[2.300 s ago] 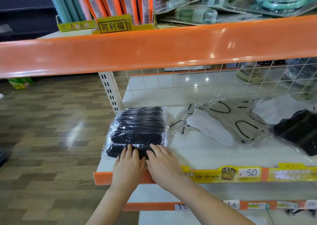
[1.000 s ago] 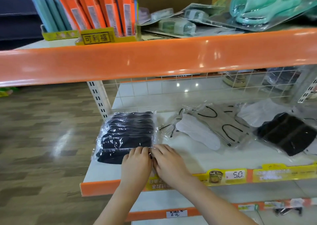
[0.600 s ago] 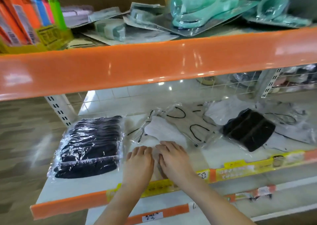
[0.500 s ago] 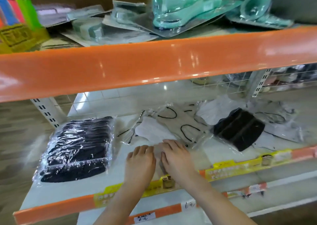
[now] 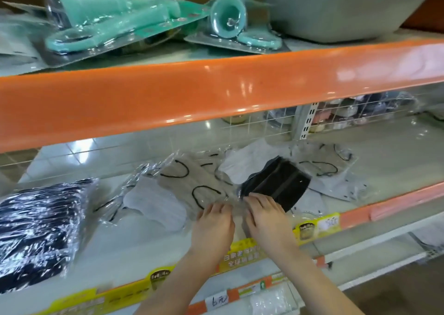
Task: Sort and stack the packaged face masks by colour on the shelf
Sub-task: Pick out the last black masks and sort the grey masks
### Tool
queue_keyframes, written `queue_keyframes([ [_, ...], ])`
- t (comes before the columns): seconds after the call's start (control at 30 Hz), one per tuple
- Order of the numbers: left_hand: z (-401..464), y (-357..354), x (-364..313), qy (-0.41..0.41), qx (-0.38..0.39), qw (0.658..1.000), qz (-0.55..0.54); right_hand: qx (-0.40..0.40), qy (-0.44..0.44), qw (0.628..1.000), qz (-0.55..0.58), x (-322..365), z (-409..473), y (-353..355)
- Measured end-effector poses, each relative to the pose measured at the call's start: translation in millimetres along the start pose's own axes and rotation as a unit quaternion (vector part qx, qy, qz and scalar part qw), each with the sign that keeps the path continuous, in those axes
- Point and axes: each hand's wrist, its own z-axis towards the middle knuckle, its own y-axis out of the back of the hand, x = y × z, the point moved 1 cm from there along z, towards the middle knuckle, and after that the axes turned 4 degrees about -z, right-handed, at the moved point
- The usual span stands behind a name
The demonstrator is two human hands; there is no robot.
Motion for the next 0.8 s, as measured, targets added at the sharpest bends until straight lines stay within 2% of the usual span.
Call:
queue_keyframes([
  [0.23,25.1,-23.2,-55.9,-0.032,0.017,0.999,-0.028,0.016,-0.018,0.999,-0.044,-67.6,-1.6,5.2],
  [0.37,29.1,-32.0,-79.0,-0.039,0.016,0.997,-0.062,0.023,-0.010,0.999,-0.031,-90.8,-6.0,4.7],
  [0.57,26.4,-42.6,-86.9,-0.058,0.013,0.995,-0.082,0.006,0.010,1.000,-0.005,-95.4,-14.8,1.1],
  [0.8,29.5,-43.4,-86.5,-0.012,0.059,0.997,-0.048,0.005,0.000,1.000,0.024,-93.5,-14.9,4.1],
])
